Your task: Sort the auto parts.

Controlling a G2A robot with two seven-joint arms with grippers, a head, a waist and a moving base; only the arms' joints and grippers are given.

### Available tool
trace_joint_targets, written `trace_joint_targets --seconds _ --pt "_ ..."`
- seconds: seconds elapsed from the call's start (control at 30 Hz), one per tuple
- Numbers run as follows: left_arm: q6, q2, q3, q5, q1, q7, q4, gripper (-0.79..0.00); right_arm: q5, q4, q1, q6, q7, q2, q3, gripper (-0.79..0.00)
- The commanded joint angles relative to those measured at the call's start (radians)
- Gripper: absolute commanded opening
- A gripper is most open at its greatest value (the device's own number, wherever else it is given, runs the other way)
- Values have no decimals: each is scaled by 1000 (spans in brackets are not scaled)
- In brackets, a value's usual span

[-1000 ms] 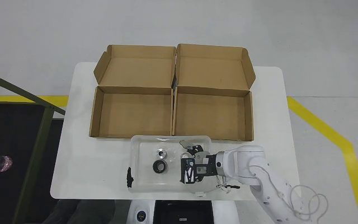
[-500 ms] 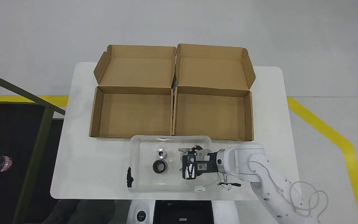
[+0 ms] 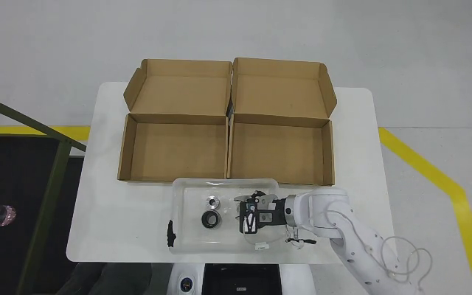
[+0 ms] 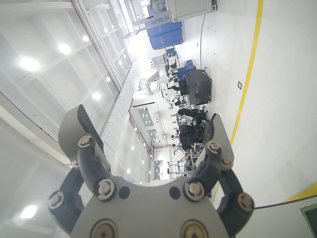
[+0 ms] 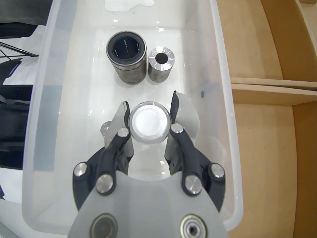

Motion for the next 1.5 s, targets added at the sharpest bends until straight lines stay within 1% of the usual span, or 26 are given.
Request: trace_joint_targets --seconds 0.0,0.13,0.27,0.47,0.63,1.17,1.47 --pt "0 0 0 0 0 0 0 0 -2 -10 -2 -6 -12 3 4 -785" --pt "0 0 0 0 0 0 0 0 6 -30 -5 -26 -64 9 20 -785" --pt "0 0 0 0 0 0 0 0 14 -54 -10 -42 -140 14 37 -785" --pt "0 0 0 0 0 0 0 0 -42 -98 -2 -58 -222 22 56 -785" --pt "0 0 0 0 0 0 0 0 -50 -127 8 -58 -300 27 85 -785" --pt "0 0 0 0 0 0 0 0 -19 -194 54 11 -483 37 187 -785" --pt "0 0 0 0 0 0 0 0 -1 -179 78 29 -550 40 222 -785"
